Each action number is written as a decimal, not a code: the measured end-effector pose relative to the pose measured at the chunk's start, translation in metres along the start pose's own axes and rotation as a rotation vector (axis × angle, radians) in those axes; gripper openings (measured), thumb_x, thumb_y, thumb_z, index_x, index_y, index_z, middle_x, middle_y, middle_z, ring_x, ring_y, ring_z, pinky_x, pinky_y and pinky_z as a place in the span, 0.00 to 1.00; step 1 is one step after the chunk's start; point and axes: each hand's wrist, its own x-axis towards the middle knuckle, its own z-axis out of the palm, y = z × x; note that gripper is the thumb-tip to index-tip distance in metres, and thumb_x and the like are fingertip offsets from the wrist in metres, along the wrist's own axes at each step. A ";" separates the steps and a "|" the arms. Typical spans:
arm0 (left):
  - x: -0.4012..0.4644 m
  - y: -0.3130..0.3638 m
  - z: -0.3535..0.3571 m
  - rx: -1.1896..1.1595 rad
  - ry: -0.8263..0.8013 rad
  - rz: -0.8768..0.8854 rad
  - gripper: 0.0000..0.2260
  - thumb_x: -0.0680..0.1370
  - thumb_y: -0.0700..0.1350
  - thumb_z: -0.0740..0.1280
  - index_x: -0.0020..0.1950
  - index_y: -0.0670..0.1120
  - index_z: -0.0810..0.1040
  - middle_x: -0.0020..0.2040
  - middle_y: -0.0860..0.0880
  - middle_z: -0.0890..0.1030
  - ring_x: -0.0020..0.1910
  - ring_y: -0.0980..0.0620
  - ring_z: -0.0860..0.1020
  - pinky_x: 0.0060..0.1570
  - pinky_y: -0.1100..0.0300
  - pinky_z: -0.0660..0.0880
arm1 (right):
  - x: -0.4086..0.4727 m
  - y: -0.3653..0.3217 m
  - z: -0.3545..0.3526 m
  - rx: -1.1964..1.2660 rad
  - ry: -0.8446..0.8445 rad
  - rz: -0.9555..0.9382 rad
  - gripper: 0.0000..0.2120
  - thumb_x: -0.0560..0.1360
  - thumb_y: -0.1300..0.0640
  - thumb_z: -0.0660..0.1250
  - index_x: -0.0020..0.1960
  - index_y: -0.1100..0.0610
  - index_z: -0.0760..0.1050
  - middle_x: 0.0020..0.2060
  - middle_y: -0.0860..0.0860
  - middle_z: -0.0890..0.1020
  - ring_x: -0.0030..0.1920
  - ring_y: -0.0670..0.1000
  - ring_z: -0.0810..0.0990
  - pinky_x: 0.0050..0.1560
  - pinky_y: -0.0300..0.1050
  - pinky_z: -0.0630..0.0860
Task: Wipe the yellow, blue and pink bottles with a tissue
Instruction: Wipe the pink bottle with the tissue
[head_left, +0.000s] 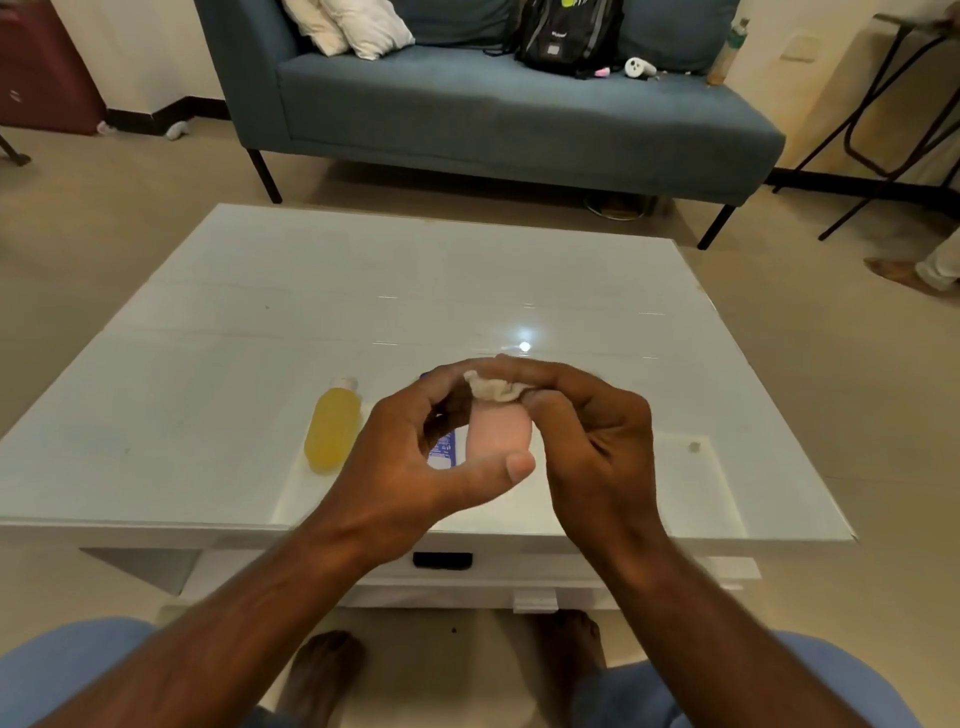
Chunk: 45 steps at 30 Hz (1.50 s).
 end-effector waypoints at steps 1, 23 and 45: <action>0.000 0.000 0.000 -0.015 0.012 -0.007 0.29 0.65 0.60 0.72 0.65 0.57 0.74 0.56 0.60 0.82 0.59 0.57 0.79 0.53 0.66 0.78 | 0.001 -0.001 0.000 -0.001 0.012 -0.017 0.16 0.79 0.67 0.61 0.53 0.59 0.87 0.50 0.50 0.89 0.54 0.52 0.88 0.54 0.48 0.85; -0.001 0.003 -0.004 0.027 -0.056 0.050 0.48 0.62 0.58 0.77 0.78 0.54 0.58 0.56 0.57 0.81 0.57 0.54 0.82 0.54 0.60 0.80 | -0.008 -0.012 0.007 -0.002 -0.204 -0.279 0.36 0.87 0.40 0.50 0.41 0.64 0.84 0.40 0.54 0.86 0.48 0.56 0.85 0.52 0.55 0.79; 0.004 0.005 -0.018 -0.007 0.019 0.116 0.46 0.63 0.56 0.76 0.77 0.51 0.59 0.58 0.53 0.82 0.58 0.50 0.81 0.57 0.60 0.78 | -0.002 -0.014 -0.004 0.082 -0.160 -0.236 0.36 0.86 0.37 0.48 0.55 0.65 0.82 0.53 0.56 0.87 0.57 0.55 0.86 0.60 0.51 0.80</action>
